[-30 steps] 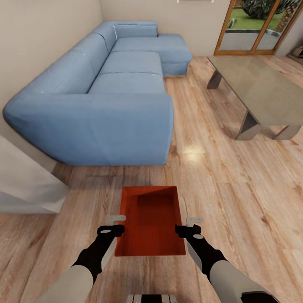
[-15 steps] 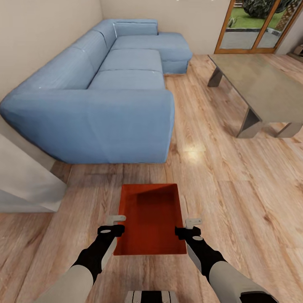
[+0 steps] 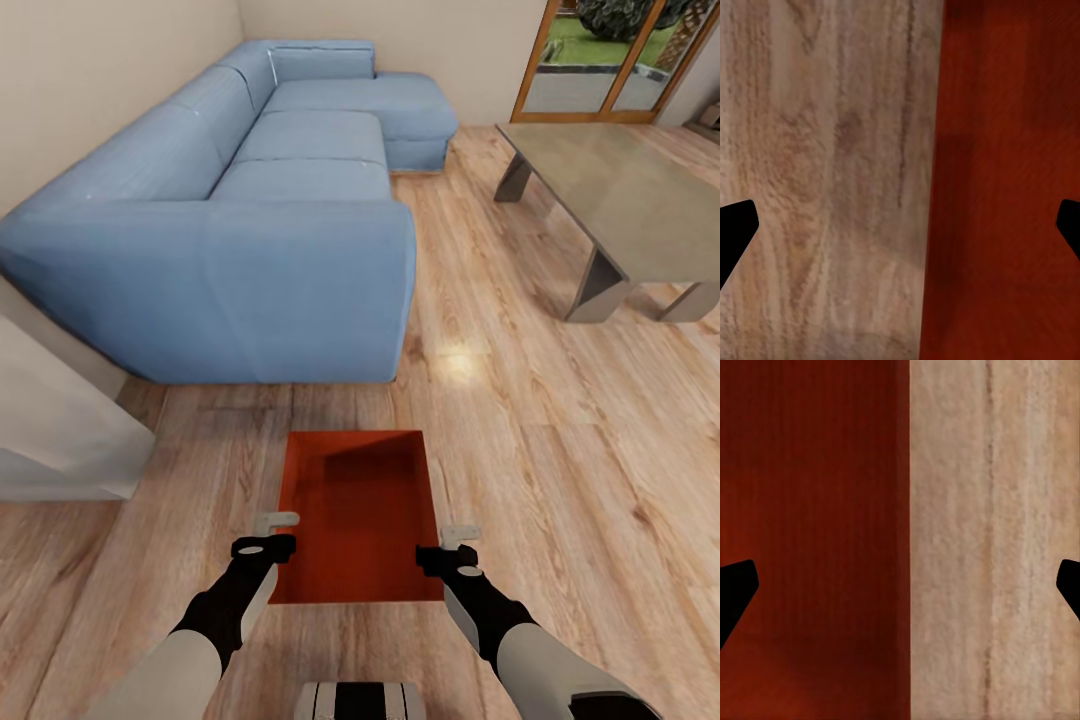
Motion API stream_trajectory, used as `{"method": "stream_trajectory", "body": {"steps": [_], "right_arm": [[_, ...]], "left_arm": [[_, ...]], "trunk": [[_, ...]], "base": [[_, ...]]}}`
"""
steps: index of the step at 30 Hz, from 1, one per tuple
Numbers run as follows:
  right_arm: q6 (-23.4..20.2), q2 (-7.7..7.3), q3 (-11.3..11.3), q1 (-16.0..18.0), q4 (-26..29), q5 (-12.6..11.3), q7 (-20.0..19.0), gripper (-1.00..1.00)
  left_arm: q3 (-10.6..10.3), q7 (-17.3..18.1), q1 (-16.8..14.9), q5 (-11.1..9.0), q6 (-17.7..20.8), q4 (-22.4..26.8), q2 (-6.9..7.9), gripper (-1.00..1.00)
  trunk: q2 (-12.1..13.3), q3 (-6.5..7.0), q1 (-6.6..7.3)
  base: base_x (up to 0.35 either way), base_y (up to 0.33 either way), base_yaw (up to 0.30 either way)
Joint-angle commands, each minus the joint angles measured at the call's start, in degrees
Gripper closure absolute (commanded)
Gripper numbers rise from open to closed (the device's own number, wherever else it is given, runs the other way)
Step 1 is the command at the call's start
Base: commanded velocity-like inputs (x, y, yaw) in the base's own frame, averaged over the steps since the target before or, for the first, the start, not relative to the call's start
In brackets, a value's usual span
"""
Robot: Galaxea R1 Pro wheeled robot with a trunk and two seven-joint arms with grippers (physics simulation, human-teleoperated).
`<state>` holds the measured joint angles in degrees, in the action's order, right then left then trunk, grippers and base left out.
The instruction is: Move the two storage containers from the living room to the garage. In the garage, place one container on the floor and stack the other container on top of it (either order is fine).
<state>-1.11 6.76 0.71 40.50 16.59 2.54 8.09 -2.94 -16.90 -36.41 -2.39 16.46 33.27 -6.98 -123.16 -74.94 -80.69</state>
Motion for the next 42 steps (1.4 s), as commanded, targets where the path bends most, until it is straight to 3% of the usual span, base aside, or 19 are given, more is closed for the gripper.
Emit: {"method": "stream_trajectory", "body": {"steps": [1,5,24,42], "right_arm": [[-0.1,0.01,0.1,0.0,0.0,0.3,0.3,-1.0],[-0.1,-0.03,0.1,0.0,0.0,0.3,0.3,-1.0],[-0.1,-0.25,0.1,0.0,0.0,0.4,0.2,-1.0],[-0.2,-0.18,0.2,0.0,0.0,0.4,0.2,-1.0]], "left_arm": [[-0.3,-0.4,0.0,-0.2,0.3,0.1,0.04,-1.0],[-0.3,-0.4,0.0,-0.2,0.3,0.0,0.04,-1.0],[-0.3,-0.3,0.0,-0.3,0.3,0.0,0.04,-1.0],[-0.3,-0.3,0.0,-0.2,0.3,0.1,0.04,-1.0]], "trunk": [[-0.4,-0.22,-0.22],[-2.0,-0.94,-1.1],[-2.0,-0.94,-1.1],[-9.3,-4.17,-5.05]], "base": [[0.0,0.0,0.0],[0.0,0.0,0.0],[0.0,0.0,0.0],[0.0,0.0,0.0]]}}
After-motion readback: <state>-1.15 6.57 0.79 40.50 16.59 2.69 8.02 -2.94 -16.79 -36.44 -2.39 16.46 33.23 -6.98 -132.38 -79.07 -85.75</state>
